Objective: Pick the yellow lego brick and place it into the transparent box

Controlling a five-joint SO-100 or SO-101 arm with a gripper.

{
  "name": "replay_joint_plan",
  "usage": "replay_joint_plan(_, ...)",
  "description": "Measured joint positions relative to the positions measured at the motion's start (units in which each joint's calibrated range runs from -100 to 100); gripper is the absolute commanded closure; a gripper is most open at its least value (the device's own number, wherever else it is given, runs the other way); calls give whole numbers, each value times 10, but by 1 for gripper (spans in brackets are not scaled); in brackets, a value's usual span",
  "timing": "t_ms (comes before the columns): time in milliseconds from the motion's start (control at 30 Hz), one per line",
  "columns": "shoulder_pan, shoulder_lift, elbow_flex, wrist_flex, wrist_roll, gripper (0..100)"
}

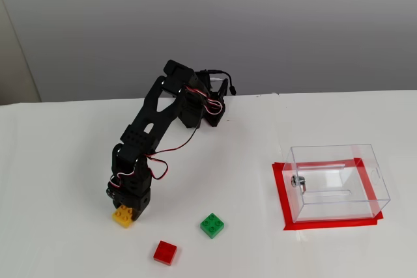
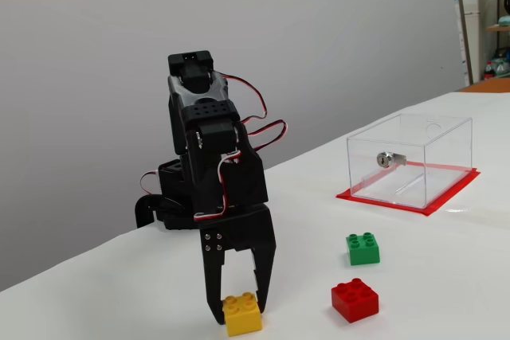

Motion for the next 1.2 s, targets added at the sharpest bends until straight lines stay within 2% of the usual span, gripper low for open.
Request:
replay_joint_plan(367,-1,-15,0,0,0,88)
replay_joint_plan(767,-56,-192,0,67,-4,88)
replay_joint_plan(1200,-264,-397,1,145,-4,89)
